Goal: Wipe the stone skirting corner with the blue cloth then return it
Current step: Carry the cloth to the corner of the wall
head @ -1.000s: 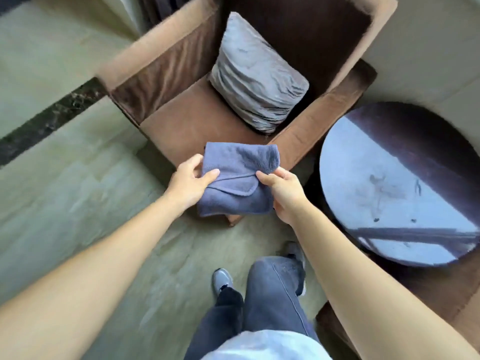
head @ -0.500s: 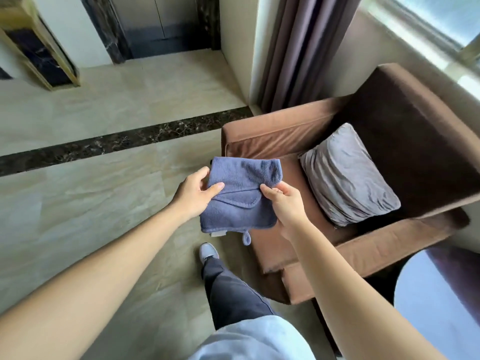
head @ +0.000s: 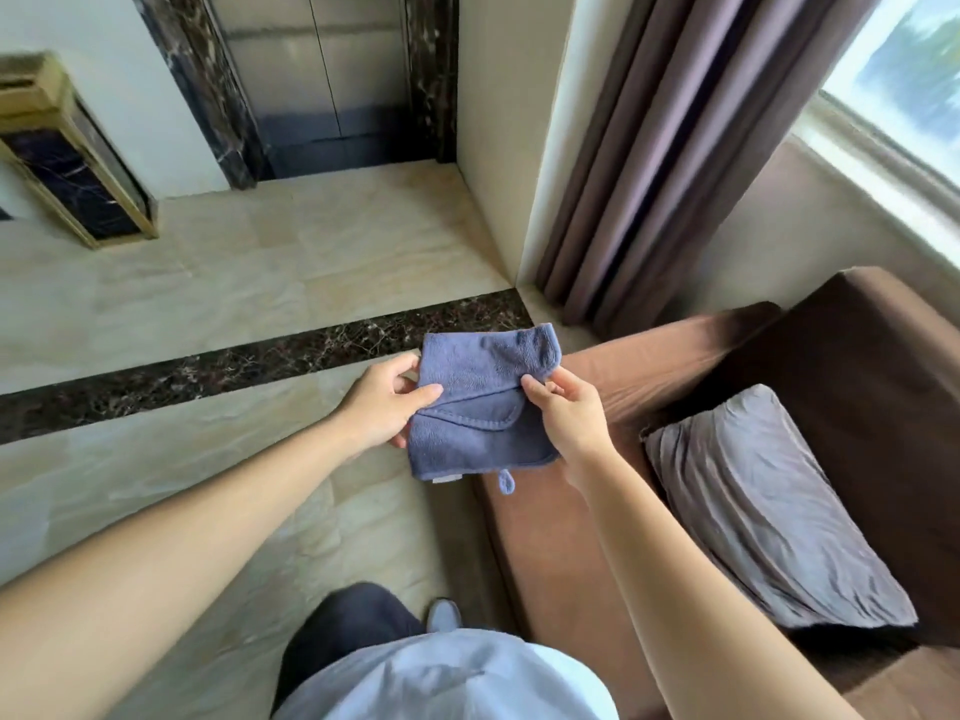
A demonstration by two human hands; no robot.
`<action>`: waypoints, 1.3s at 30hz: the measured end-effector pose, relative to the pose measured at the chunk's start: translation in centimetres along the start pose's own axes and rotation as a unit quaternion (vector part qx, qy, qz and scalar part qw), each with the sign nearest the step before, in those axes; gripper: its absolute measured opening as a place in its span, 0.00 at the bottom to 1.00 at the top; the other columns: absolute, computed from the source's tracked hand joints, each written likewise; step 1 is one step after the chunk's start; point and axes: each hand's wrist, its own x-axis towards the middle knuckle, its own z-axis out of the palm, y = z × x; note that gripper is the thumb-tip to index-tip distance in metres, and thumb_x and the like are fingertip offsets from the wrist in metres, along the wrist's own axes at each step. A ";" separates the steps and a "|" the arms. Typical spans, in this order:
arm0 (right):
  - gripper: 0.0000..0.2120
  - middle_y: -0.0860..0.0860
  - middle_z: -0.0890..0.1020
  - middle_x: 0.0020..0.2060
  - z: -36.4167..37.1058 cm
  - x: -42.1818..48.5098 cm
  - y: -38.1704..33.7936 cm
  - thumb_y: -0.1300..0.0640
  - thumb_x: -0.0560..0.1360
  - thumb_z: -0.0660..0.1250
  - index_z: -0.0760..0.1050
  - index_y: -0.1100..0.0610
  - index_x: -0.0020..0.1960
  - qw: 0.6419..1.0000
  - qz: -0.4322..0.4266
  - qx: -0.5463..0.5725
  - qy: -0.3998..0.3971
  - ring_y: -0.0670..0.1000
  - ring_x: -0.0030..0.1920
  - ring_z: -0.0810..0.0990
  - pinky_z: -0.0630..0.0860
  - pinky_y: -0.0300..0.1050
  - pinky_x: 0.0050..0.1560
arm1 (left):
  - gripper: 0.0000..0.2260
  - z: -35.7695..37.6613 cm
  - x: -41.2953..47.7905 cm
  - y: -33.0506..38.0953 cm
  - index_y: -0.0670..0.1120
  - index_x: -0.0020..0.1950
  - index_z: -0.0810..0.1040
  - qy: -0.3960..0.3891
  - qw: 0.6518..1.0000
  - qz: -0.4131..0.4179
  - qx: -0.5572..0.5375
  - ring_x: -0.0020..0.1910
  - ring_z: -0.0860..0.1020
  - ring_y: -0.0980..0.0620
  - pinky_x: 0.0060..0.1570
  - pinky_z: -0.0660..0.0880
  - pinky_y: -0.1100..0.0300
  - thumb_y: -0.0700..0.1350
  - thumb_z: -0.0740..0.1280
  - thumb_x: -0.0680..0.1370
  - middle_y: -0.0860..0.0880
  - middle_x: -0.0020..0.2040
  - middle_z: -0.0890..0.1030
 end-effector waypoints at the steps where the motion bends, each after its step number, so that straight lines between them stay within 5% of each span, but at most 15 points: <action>1: 0.09 0.54 0.88 0.46 0.8 1.8 -0.6 0.62 0.78 0.66 0.85 0.54 0.47 1.000 0.003 0.004 -0.010 0.49 0.46 0.84 0.81 0.48 0.53 | 0.04 -1.1 1.8 0.1 0.52 0.47 0.76 -0.002 1.000 -0.007 -0.002 0.20 0.72 0.57 0.19 0.71 0.62 0.43 0.67 0.79 0.48 0.34 0.79; 7: 0.08 0.56 0.83 0.43 5.6 15.9 -2.7 0.62 0.79 0.65 0.83 0.55 0.47 1.000 0.020 -0.013 0.006 0.52 0.47 0.80 0.76 0.52 0.56 | 0.04 -6.4 16.7 0.0 0.53 0.46 0.76 -0.018 1.000 -0.012 -0.018 0.21 0.71 0.57 0.19 0.71 0.62 0.43 0.68 0.78 0.55 0.29 0.80; 12: 0.12 0.48 0.84 0.38 10.3 29.4 -4.4 0.62 0.79 0.65 0.84 0.52 0.44 0.999 0.017 -0.030 0.010 0.47 0.42 0.80 0.77 0.44 0.50 | 0.05 -10.6 29.9 -0.2 0.53 0.47 0.75 -0.027 0.998 -0.024 -0.043 0.19 0.71 0.58 0.19 0.70 0.64 0.43 0.68 0.79 0.58 0.25 0.80; 18: 0.09 0.54 0.78 0.40 15.2 45.0 -9.4 0.63 0.79 0.65 0.84 0.54 0.46 0.996 0.051 -0.068 0.040 0.50 0.45 0.76 0.75 0.51 0.57 | 0.04 -16.7 46.6 2.6 0.48 0.52 0.76 -0.056 0.996 -0.046 -0.051 0.20 0.72 0.57 0.19 0.67 0.64 0.42 0.67 0.79 0.56 0.26 0.79; 24: 0.10 0.40 0.81 0.30 15.9 58.2 -12.7 0.64 0.79 0.65 0.82 0.53 0.44 0.987 0.093 -0.094 0.087 0.40 0.35 0.78 0.76 0.34 0.42 | 0.06 -18.3 62.0 5.2 0.47 0.56 0.77 -0.103 0.992 -0.061 -0.028 0.21 0.71 0.55 0.20 0.67 0.63 0.44 0.68 0.79 0.50 0.35 0.80; 28: 0.07 0.50 0.83 0.39 15.4 69.2 -12.8 0.63 0.79 0.66 0.83 0.58 0.48 0.977 0.151 -0.114 0.098 0.49 0.44 0.80 0.79 0.51 0.57 | 0.07 -17.6 73.3 5.1 0.44 0.56 0.76 -0.148 0.984 -0.096 -0.029 0.20 0.73 0.57 0.20 0.67 0.64 0.43 0.67 0.79 0.48 0.39 0.81; 33: 0.05 0.62 0.86 0.49 14.6 87.2 -9.4 0.61 0.78 0.67 0.82 0.58 0.50 0.951 0.233 -0.182 0.089 0.61 0.55 0.84 0.77 0.62 0.63 | 0.07 -15.6 90.0 2.4 0.44 0.54 0.76 -0.131 0.978 -0.163 -0.021 0.27 0.73 0.48 0.23 0.68 0.61 0.44 0.68 0.78 0.44 0.41 0.80; 39: 0.06 0.48 0.82 0.36 13.1 106.3 2.8 0.52 0.76 0.67 0.78 0.51 0.42 0.908 0.278 -0.304 0.078 0.53 0.43 0.82 0.77 0.44 0.42 | 0.04 -7.8 108.1 -10.3 0.46 0.47 0.76 -0.095 0.974 -0.205 -0.026 0.24 0.74 0.47 0.23 0.65 0.62 0.45 0.68 0.77 0.44 0.35 0.82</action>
